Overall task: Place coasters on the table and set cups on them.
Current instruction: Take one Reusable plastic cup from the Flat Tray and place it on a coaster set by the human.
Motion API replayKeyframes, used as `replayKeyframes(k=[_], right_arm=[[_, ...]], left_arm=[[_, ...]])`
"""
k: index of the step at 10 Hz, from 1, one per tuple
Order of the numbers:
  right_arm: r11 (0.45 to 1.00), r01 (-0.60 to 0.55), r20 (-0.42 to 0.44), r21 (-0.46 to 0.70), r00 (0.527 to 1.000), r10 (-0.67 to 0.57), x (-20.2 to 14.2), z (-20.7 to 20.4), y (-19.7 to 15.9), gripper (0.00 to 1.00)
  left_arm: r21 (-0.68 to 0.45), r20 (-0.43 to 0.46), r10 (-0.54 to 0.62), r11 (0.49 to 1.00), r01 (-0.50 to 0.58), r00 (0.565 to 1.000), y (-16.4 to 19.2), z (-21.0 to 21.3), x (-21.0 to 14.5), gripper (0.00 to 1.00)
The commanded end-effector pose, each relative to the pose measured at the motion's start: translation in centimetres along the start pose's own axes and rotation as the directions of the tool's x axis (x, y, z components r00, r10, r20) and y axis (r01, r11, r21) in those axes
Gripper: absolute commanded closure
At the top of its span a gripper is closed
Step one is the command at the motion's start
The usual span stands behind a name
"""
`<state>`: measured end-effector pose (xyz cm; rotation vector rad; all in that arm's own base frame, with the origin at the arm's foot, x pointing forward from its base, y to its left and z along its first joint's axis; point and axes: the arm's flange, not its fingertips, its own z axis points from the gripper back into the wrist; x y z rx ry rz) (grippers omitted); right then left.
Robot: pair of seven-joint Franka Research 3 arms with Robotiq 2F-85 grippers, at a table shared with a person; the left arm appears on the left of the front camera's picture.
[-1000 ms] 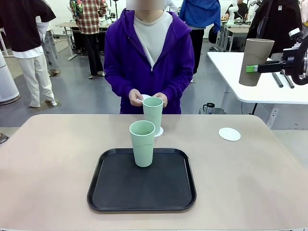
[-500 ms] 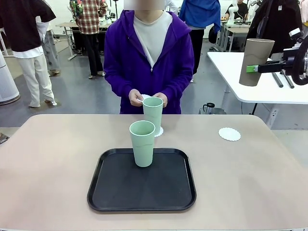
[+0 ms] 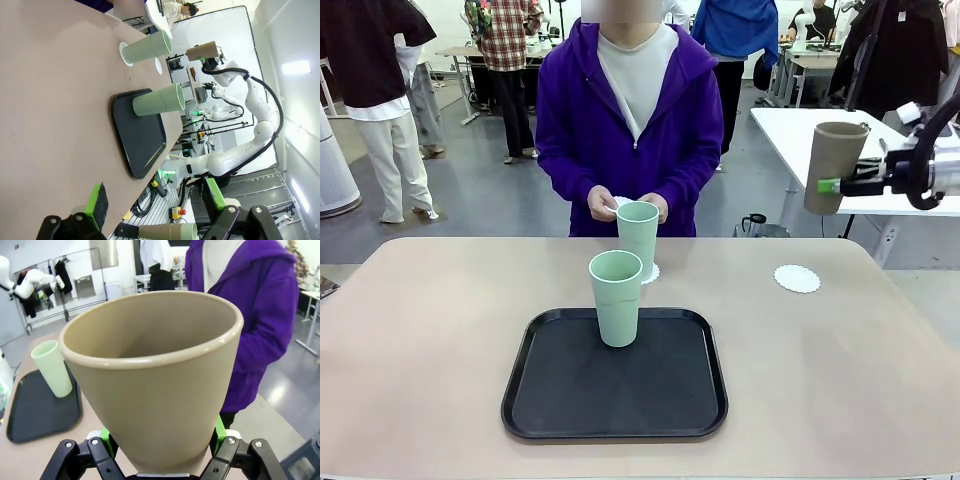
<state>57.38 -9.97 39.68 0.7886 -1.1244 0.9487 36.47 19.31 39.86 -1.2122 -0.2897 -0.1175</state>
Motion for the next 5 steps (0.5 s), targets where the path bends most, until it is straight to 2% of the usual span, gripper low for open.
replayKeyframes(k=[1, 5], right_arm=[[1.000, 0.008, 0.039, 0.019, 0.999, -0.009, -1.6, -1.1, -1.3, 0.17], [0.993, 0.096, 0.019, 0.075, 0.995, -0.097, -6.2, -3.9, -1.9, 0.17]], left_arm=[[-0.010, 0.002, -0.020, 1.000, 0.020, 1.000, -0.1, 0.2, 0.0, 0.00], [-0.010, 0.002, -0.020, 1.000, 0.020, 1.000, -0.1, 0.2, 0.0, 0.00]])
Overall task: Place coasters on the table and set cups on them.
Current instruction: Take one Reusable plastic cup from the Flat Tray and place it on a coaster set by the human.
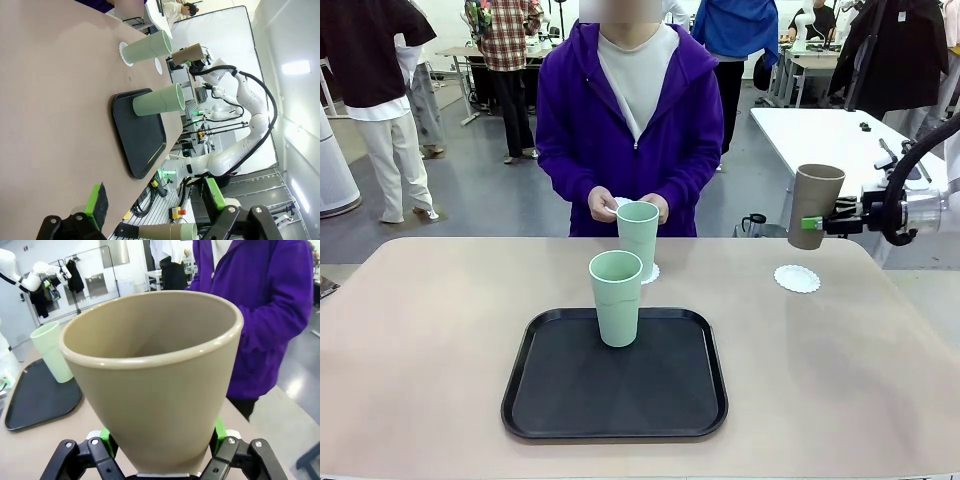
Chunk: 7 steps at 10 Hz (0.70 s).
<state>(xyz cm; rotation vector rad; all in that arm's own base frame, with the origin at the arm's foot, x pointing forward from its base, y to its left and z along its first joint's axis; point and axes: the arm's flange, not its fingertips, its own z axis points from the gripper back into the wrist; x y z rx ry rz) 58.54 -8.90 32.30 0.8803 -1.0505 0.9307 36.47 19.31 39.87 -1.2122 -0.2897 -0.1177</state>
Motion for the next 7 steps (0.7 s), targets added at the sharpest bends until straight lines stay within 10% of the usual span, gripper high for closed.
replayKeyframes(k=[1, 7], right_arm=[[1.000, 0.011, 0.047, 0.026, 0.999, -0.013, -0.1, -0.8, -0.9, 0.17], [1.000, 0.009, 0.043, 0.000, 0.999, -0.009, -3.8, -0.8, -2.6, 0.17]], left_arm=[[-0.010, 0.002, -0.020, 1.000, 0.020, 1.000, -0.1, 0.2, -0.1, 0.00], [-0.010, 0.002, -0.020, 1.000, 0.020, 1.000, -0.1, 0.2, -0.1, 0.00]])
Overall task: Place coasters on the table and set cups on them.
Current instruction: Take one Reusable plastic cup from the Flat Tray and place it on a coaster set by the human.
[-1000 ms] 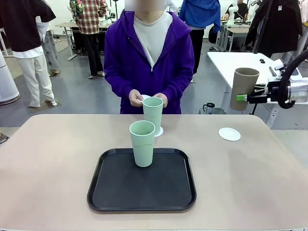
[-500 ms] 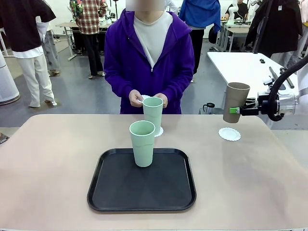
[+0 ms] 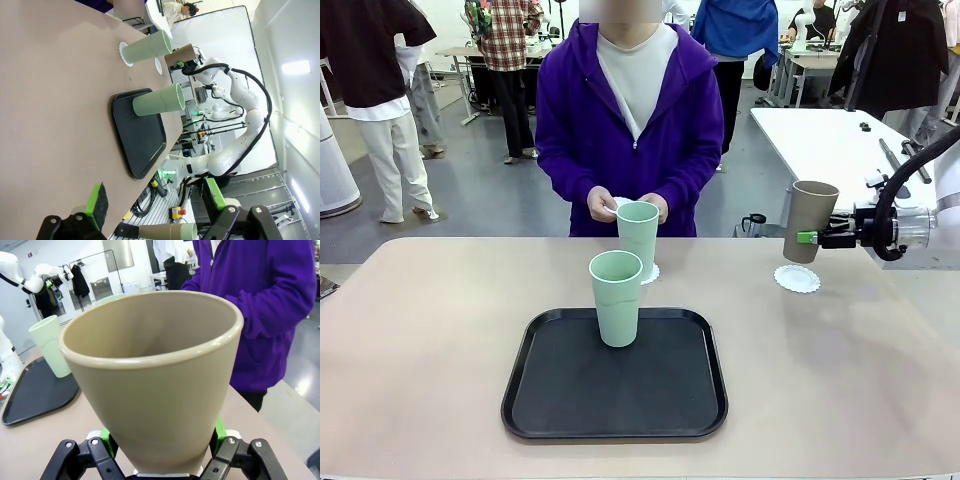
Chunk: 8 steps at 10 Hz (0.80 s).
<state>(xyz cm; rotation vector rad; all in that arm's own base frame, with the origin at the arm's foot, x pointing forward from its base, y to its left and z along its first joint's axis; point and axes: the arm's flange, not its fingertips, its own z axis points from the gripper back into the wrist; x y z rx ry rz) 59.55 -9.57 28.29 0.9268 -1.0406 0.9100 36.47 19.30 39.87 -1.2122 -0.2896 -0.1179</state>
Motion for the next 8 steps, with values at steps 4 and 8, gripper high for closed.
replayKeyframes(k=[4, 8], right_arm=[[1.000, -0.007, 0.001, -0.015, 1.000, 0.007, -1.4, 0.6, -0.6, 0.17], [1.000, -0.008, -0.019, -0.013, 1.000, 0.008, -2.6, -0.1, -0.3, 0.17]], left_arm=[[-0.010, 0.003, -0.020, 1.000, 0.020, 1.000, -0.1, 0.2, -0.1, 0.00], [-0.010, 0.003, -0.020, 1.000, 0.020, 1.000, -0.1, 0.2, -0.1, 0.00]])
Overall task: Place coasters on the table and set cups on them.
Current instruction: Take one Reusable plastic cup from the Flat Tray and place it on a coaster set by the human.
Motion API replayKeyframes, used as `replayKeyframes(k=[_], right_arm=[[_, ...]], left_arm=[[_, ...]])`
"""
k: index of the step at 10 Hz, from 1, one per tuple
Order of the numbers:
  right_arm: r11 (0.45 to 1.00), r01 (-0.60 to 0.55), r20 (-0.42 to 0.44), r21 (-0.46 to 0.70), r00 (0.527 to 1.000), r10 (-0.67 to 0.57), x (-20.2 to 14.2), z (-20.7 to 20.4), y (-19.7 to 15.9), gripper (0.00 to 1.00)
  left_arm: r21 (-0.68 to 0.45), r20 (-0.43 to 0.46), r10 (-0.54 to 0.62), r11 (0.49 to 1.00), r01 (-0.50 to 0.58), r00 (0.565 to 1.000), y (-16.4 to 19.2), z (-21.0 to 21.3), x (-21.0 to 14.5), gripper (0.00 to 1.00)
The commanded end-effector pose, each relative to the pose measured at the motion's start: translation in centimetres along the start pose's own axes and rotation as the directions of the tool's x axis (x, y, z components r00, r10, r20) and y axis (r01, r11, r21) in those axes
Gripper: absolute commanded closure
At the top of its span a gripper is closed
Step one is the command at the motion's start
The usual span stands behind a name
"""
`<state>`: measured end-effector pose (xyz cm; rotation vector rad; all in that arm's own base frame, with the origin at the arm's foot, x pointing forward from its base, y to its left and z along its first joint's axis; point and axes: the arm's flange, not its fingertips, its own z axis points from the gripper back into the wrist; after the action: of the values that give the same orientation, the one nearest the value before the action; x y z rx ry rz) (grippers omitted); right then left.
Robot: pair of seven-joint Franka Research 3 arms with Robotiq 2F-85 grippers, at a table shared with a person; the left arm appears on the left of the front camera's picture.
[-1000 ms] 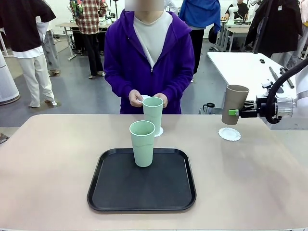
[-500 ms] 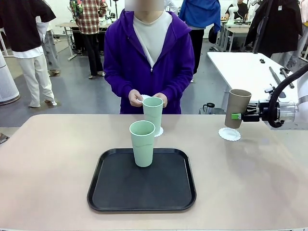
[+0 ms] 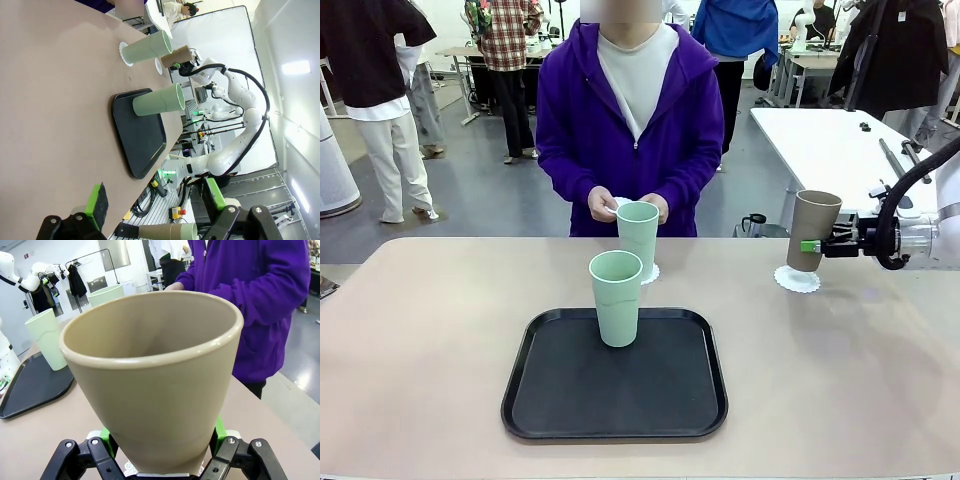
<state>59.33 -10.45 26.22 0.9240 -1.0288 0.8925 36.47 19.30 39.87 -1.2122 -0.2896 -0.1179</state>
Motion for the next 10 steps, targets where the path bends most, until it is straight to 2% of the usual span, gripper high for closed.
replayKeyframes(k=[1, 10], right_arm=[[1.000, -0.026, -0.015, -0.006, 1.000, 0.026, -0.6, -0.6, 0.2, 0.17], [1.000, -0.003, -0.056, -0.001, 0.998, 0.003, -2.3, -1.6, 0.6, 0.17]], left_arm=[[-0.010, 0.003, -0.020, 1.000, 0.020, 1.000, -0.1, 0.2, -0.1, 0.00], [-0.010, 0.003, -0.020, 1.000, 0.020, 1.000, -0.1, 0.2, -0.1, 0.00]])
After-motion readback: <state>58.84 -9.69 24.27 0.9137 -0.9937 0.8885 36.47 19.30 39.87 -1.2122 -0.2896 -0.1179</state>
